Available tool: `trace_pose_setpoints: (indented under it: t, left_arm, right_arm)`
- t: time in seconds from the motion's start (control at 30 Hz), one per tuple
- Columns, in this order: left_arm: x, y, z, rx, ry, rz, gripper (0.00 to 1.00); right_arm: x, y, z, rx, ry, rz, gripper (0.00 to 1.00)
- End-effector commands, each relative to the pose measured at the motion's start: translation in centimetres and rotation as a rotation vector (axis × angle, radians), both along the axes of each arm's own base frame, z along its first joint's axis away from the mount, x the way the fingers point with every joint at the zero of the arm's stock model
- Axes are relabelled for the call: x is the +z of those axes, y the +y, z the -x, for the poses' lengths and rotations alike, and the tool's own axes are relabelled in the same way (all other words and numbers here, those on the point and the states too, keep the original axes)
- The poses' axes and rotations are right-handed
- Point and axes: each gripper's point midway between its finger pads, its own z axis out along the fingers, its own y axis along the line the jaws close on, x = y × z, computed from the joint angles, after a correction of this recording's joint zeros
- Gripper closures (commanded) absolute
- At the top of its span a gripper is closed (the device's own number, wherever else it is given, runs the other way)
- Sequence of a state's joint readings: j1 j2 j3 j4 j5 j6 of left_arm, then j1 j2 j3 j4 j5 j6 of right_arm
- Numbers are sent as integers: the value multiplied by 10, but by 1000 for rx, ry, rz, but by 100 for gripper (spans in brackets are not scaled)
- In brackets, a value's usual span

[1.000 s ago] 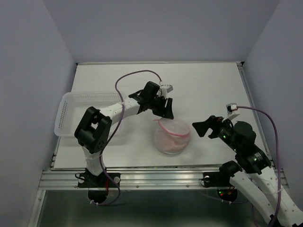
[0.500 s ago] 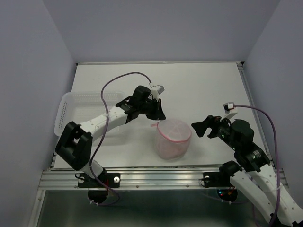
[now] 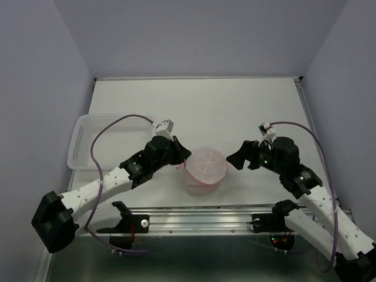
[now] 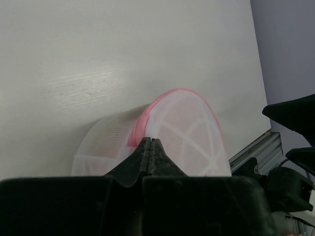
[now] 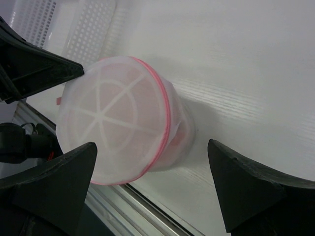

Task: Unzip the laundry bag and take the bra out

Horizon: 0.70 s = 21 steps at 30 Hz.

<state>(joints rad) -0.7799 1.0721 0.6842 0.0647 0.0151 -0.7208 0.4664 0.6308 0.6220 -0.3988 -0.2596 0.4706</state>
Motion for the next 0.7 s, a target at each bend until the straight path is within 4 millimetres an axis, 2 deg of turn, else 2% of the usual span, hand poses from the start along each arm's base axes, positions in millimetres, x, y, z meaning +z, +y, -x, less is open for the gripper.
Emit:
trace_pose_setpoints:
  t: [0.0,0.23,0.37,0.53,0.6,0.67]
  left_arm:
    - [4,10,-4,211,1,107,100]
    - [-1,18,-2,309,5,141,100]
    - [1,22,-3,359,0,163,100]
    - [2,28,-2,397,-3,192,100]
    - [3,29,-2,404,-5,195,100]
    - [3,28,-1,400,-6,194,100]
  right_arm:
    - [22,28,1,113,-7,-115,0]
    - [-6,40,0,140,116,-146,1]
    - [-21,53,7,185,196,-188,8]
    - [-43,66,10,229,300,-192,33]
    - [-40,75,13,274,313,-242,42]
    - [-34,81,6,289,295,-271,51]
